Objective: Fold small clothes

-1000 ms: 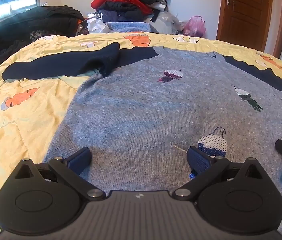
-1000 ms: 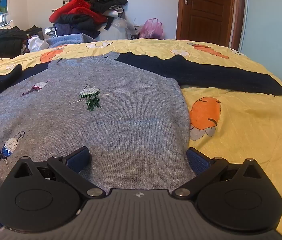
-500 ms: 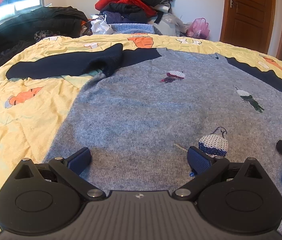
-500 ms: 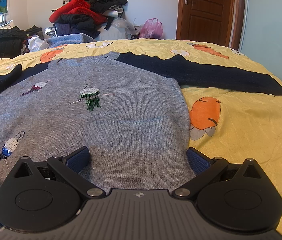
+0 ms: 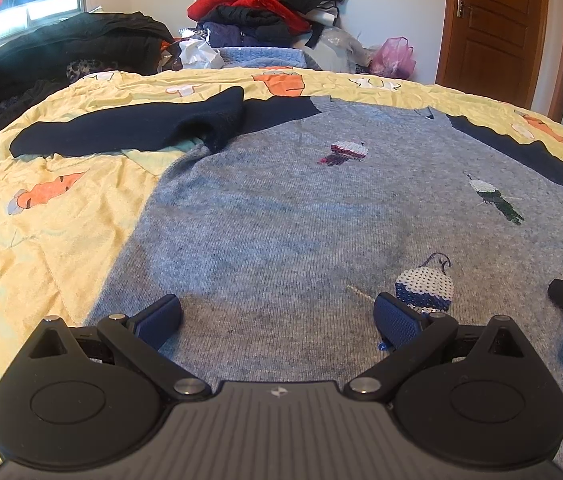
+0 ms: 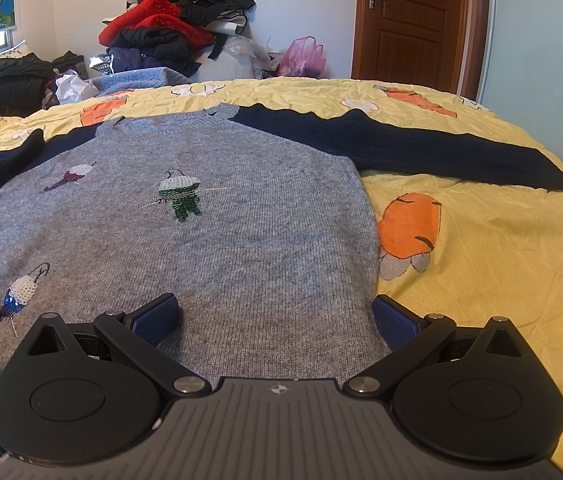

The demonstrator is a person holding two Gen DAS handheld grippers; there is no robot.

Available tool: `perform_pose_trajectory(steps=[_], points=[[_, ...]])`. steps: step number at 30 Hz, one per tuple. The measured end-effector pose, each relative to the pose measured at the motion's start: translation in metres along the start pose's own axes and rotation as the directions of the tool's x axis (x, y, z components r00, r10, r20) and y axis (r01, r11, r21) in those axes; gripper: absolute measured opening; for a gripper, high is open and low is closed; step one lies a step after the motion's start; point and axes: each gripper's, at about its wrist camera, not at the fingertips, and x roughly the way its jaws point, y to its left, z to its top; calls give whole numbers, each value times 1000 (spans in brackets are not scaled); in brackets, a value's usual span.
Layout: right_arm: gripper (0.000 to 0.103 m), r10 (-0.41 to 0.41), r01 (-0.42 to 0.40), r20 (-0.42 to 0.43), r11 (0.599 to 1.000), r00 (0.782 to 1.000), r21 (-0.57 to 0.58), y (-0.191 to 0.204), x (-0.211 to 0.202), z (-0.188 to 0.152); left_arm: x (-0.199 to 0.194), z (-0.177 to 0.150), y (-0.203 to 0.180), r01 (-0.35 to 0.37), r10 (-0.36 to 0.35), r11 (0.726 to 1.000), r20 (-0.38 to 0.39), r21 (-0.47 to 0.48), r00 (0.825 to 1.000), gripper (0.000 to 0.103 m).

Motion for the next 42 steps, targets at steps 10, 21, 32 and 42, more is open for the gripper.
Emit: perform_pose_trajectory(steps=[10,21,32,42], points=[[103,0,0,0,1000,1000,0,-2,1,1,0,0,0,1,-1,1000,2,-1,1000,103],[103,-1,1,0,1000,1000,-1,-1,1,0,0,-1,0,1,-1,1000,2,-2,1000,103],[103,-1,1,0,1000,1000,-1,-2,1,1,0,0,0,4,-4,1000,3,-2,1000,103],[103,-1,1,0,1000,1000,-1,-2,2,1,0,-1,0,4,-4,1000,3,-2,1000,103]])
